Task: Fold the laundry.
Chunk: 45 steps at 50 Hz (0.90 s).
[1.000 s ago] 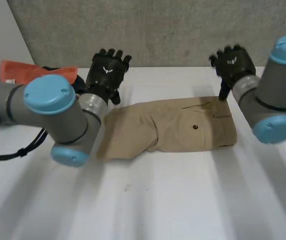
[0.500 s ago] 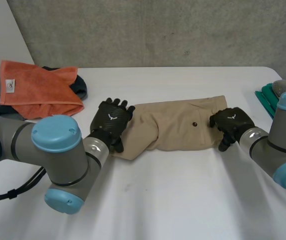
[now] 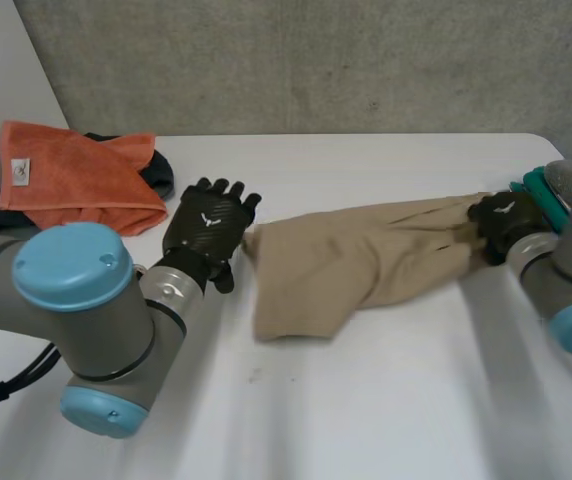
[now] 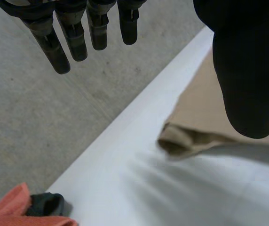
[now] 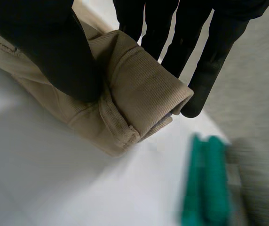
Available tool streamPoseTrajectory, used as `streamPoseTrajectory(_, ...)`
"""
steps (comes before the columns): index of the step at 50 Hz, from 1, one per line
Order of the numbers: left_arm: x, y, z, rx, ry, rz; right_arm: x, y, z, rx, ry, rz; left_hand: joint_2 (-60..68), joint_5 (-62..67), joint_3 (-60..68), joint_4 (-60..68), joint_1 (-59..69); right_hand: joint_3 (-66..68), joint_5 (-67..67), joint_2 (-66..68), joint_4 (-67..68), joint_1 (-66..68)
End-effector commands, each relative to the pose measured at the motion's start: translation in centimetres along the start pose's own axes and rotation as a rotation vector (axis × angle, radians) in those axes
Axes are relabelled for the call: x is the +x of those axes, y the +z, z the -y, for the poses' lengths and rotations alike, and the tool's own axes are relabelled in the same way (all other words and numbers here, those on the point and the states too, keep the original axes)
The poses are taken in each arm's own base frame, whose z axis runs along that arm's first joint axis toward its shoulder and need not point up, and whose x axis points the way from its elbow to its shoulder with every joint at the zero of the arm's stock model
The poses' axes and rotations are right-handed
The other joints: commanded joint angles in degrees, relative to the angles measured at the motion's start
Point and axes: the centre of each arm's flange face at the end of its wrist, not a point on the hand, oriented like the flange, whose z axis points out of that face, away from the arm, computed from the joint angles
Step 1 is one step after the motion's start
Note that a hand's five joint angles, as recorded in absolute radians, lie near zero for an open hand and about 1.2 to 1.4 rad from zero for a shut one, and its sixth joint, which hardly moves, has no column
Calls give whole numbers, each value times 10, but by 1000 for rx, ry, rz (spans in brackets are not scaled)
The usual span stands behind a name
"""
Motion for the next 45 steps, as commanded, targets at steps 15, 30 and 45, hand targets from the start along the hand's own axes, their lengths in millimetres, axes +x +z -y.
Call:
streamPoseTrajectory(15, -9, -18, 14, 27, -5, 20, -179, -100, 80, 662, -592, 552, -16, -25, -20, -15, -9, 139, 158, 144, 119, 191)
streamPoseTrajectory(30, -18, 6, 72, 260, -101, 65, -94, -92, 119, 515, 14, 453, -16, -25, -21, -16, -9, -561, -542, -556, -581, -509)
streamPoseTrajectory(45, 62, 50, 70, 189, -218, -135, -27, -34, 101, 178, 409, 392, 8, -1, 3, 8, 15, -561, -542, -556, -581, -509)
